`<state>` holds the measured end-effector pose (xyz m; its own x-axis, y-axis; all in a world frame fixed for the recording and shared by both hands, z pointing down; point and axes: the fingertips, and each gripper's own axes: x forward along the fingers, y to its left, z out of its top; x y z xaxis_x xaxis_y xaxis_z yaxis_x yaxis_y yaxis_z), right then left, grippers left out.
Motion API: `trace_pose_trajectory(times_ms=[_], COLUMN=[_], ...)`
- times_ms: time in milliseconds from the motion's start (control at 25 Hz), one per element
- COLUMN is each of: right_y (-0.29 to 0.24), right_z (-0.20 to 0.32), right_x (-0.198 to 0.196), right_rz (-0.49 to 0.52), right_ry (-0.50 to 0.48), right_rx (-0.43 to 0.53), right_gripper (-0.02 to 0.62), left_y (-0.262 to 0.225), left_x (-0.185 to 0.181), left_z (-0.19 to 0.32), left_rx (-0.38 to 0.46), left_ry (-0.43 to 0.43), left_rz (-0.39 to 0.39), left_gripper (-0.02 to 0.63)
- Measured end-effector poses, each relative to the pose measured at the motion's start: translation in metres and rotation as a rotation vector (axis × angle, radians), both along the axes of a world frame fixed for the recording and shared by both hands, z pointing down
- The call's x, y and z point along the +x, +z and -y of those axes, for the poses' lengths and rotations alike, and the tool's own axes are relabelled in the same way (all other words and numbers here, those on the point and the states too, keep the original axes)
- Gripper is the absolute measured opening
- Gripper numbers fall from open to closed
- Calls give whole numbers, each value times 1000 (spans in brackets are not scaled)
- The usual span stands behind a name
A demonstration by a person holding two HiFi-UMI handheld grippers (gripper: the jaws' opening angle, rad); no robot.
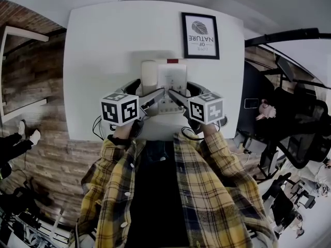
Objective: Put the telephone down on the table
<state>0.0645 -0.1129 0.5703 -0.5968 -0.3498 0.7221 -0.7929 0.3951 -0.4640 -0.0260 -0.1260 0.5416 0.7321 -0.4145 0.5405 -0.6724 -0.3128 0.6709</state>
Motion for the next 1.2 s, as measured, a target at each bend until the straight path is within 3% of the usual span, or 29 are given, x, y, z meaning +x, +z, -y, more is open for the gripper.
trace_pose_trajectory(times_ms=[520,1000,1080,1200], right_y=[-49,-136,-150,-174], right_z=[8,14,15,16], right_x=[7,-12,-14,-15], right_rz=[0,79,103,116], right_ry=[12,-29,-26,-13], right_rx=[164,407,436,501], right_gripper=[299,296,280,195], left_y=[-37,-114,-132,-160], left_x=[-7,-2,-1,2], left_z=[9,11,11,11], left_rx=[120,335,374,433], left_ry=[-2,2,3,4], left_rz=[30,34,18,-9], left_gripper=[479,477,477,477])
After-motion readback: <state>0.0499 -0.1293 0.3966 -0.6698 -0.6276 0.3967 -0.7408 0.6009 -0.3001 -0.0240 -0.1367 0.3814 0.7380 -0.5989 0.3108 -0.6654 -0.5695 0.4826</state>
